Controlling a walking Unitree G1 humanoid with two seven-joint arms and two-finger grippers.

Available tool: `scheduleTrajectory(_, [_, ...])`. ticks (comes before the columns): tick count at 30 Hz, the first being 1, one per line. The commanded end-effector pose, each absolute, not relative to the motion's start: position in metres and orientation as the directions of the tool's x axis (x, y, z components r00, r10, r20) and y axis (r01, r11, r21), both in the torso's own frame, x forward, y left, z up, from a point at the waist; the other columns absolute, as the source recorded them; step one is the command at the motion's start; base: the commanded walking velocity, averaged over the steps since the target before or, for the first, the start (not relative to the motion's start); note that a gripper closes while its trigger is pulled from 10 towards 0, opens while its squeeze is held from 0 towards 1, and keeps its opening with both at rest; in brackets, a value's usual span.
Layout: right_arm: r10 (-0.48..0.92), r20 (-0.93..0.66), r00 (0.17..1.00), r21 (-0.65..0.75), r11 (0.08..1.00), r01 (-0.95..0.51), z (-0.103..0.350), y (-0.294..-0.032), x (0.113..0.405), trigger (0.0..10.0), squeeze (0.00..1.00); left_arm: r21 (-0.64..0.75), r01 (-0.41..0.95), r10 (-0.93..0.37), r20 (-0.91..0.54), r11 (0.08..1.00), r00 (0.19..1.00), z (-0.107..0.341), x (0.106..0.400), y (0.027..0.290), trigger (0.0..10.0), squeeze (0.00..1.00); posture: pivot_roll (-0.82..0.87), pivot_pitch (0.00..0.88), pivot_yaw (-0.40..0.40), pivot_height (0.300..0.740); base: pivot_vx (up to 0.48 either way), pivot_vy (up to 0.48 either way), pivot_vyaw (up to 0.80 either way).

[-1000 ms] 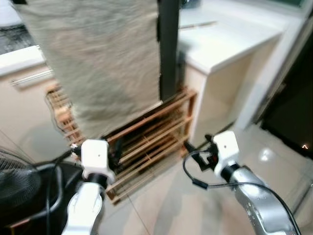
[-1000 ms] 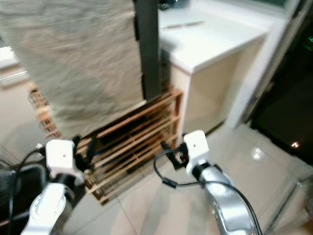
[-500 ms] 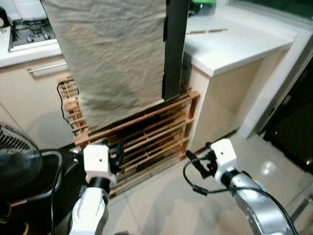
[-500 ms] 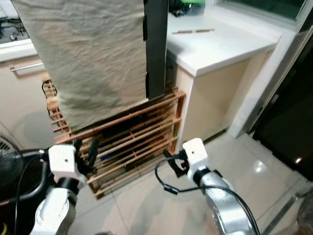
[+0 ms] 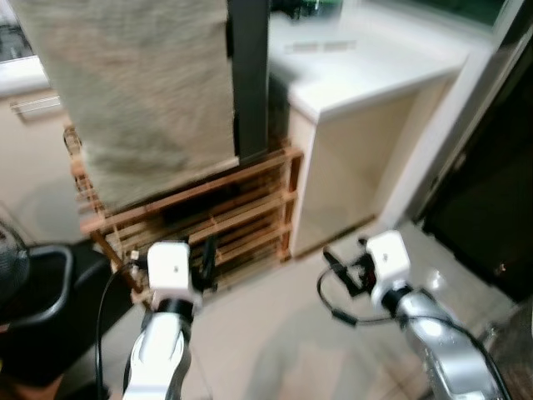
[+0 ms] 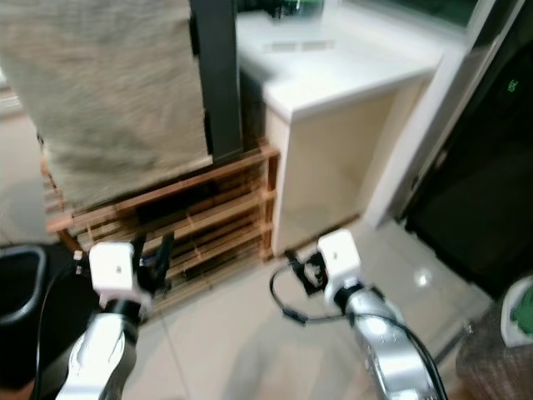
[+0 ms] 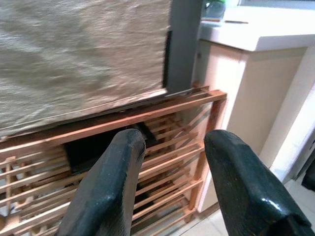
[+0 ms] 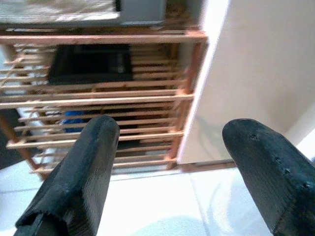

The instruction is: Clothes washing

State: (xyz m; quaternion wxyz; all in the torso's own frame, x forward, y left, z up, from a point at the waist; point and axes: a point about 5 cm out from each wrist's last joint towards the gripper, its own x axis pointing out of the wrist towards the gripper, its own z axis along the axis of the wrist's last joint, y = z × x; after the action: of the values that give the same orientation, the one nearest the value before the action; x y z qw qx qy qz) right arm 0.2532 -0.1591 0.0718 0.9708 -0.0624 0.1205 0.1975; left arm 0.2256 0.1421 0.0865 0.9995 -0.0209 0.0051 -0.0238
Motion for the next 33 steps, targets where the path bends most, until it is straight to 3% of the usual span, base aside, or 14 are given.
scheduleTrajectory(1, [0.379,-0.258,0.889,-0.071,0.91,-0.408,0.071,-0.154,0.255,10.0,0.0,-0.036,0.013,-0.014,-0.044,0.999,0.999,0.08,0.225,0.152,10.0,0.0,-0.03,0.047,0.005,0.74,0.0,0.0,0.0])
scheduleTrajectory(9, [0.344,-0.314,0.885,-0.022,0.929,-0.369,0.057,-0.157,0.257,10.0,0.0,-0.001,-0.013,0.012,-0.12,1.0,0.993,0.065,0.22,0.159,10.0,0.0,-0.02,0.056,-0.011,0.74,0.0,0.0,0.0])
scheduleTrajectory(11, [0.277,-0.477,0.834,0.048,0.956,-0.29,0.01,-0.166,0.254,10.0,0.0,-0.023,-0.033,0.026,-0.27,0.999,0.963,0.024,0.22,0.169,10.0,0.0,-0.02,0.052,-0.017,0.74,0.0,0.0,0.0])
scheduleTrajectory(14, [0.26,-0.517,0.816,0.049,0.96,-0.276,0.0,-0.167,0.251,10.0,0.0,-0.029,-0.049,0.038,-0.307,0.998,0.951,0.014,0.219,0.171,10.0,0.0,-0.02,0.052,-0.017,0.74,0.0,0.0,0.0])
scheduleTrajectory(16, [0.213,-0.672,0.709,0.034,0.966,-0.257,-0.037,-0.169,0.233,10.0,0.0,-0.011,-0.084,0.067,-0.507,0.996,0.86,-0.03,0.207,0.181,10.0,0.0,0.0,0.048,-0.01,0.74,0.0,0.0,0.0])
scheduleTrajectory(18, [0.183,-0.8,0.572,0.019,0.96,-0.28,-0.065,-0.168,0.205,10.0,0.0,0.034,-0.088,0.085,-0.719,0.996,0.69,-0.07,0.174,0.19,10.0,0.0,0.0,0.046,-0.007,0.74,0.0,0.0,0.0])
scheduleTrajectory(21, [0.188,-0.84,0.509,0.017,0.947,-0.321,-0.074,-0.165,0.194,10.0,0.0,0.041,-0.101,0.096,-0.769,0.994,0.632,-0.079,0.161,0.194,10.0,0.0,-0.01,0.047,-0.001,0.74,0.0,0.0,0.0])
scheduleTrajectory(25, [0.233,-0.822,0.519,0.065,0.945,-0.321,-0.073,-0.156,0.198,10.0,0.0,-0.088,-0.146,0.045,-0.693,0.985,0.719,-0.069,0.179,0.184,10.0,0.0,0.0,0.048,-0.004,0.74,0.0,0.0,0.8])
scheduleTrajectory(33, [0.286,-0.81,0.512,0.092,0.924,-0.37,-0.073,-0.144,0.203,10.0,0.0,-0.095,-0.067,-0.016,-0.682,0.993,0.731,-0.071,0.188,0.172,10.0,0.0,0.01,0.045,-0.013,0.74,0.226,0.0,0.8])
